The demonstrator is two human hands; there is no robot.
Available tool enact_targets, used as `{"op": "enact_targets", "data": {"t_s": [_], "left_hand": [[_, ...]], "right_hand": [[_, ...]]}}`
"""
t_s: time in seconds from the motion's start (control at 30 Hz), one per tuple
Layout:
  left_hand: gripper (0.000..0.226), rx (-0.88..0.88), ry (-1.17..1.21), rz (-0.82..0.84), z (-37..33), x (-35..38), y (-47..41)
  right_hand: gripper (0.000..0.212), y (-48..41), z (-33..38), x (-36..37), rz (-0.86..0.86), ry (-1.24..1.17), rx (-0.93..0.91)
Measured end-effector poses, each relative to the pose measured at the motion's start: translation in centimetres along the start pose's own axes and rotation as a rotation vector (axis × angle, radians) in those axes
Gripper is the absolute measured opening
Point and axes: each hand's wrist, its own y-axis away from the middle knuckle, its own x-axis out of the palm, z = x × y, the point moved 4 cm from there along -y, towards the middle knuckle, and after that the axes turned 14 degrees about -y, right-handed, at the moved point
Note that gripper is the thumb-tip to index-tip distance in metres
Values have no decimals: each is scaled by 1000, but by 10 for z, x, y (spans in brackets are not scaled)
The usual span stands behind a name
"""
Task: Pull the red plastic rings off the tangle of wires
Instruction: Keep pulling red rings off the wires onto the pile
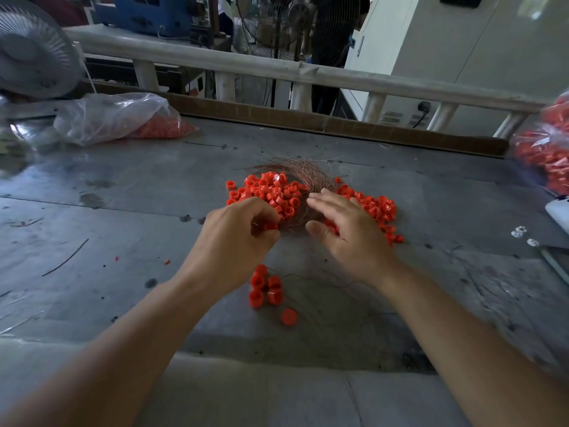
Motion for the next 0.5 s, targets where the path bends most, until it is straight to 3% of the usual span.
{"op": "enact_targets", "data": {"t_s": [0.13, 0.2, 0.37, 0.5], "left_hand": [[28, -10, 113, 25, 0, -2, 0], [32, -7, 148, 34, -1, -3, 0], [34, -25, 248, 51, -2, -3, 1], [31, -50, 392, 56, -3, -6, 1]], "right_hand": [[18, 7, 15, -26, -414, -126, -250], [10, 11, 18, -39, -540, -194, -326], [30, 20, 29, -61, -670, -382, -392], [24, 25, 39, -73, -674, -322, -474]]}}
